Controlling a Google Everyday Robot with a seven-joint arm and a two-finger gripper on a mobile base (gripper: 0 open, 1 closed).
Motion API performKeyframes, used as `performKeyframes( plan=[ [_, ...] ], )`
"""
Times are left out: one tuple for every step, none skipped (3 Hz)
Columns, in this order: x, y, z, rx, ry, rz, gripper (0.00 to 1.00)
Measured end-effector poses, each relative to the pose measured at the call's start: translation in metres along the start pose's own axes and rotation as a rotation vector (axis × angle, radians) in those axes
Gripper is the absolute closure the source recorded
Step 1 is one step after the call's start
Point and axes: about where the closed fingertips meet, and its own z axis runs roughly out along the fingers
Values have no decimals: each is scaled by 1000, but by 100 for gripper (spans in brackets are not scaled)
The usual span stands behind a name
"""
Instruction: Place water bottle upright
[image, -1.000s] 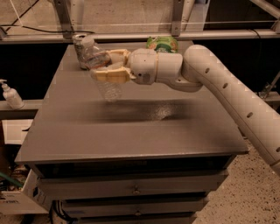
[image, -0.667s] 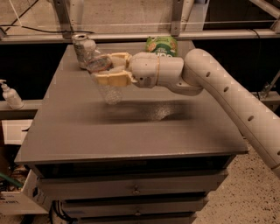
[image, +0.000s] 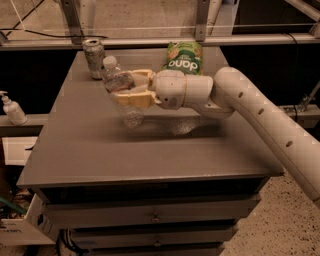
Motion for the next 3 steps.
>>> performKeyframes(
  plan=[
    [5,1,-5,9,8,9,82],
    [5,1,-10,16,14,10,59],
    [6,1,-12,17,17,12,36]
  ],
)
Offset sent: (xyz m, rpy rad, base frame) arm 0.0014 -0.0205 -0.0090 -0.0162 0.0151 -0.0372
